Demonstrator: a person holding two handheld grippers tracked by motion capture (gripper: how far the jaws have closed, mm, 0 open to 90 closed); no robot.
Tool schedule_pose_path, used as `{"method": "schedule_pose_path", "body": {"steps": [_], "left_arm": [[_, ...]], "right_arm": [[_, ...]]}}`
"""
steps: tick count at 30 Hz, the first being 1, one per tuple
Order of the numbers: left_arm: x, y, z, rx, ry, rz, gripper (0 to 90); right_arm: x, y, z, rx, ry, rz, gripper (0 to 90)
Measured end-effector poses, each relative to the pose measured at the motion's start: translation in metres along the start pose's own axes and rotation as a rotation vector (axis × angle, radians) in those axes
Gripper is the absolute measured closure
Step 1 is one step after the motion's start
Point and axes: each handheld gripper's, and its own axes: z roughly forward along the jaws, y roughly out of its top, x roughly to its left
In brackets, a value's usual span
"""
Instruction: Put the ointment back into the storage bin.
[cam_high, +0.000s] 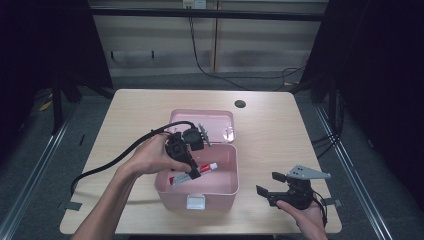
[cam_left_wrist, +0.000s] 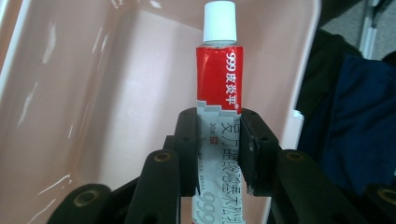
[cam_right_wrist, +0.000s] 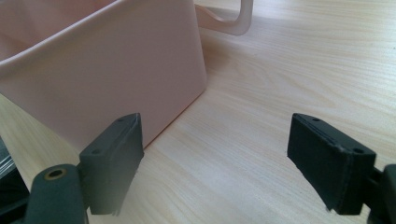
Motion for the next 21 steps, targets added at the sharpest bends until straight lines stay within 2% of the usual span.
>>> {"method": "schedule_pose_path", "body": {"steps": [10, 13, 21], "left_arm": [[-0.001, 0.005, 0.020, 0.019, -0.035, 0.018, 70.7], [-0.001, 0.006, 0.025, 0.022, -0.031, 0.040, 70.7], [0.000, 0.010, 0.041, 0.038, -0.051, 0.032, 70.6]], "right_arm": [[0.000, 0.000, 0.000, 0.003, 0.000, 0.000, 18.0], [0.000, 0.000, 0.000, 0.004, 0.001, -0.001, 18.0], [0.000, 0.000, 0.001, 0.007, -0.002, 0.001, 18.0]]}}
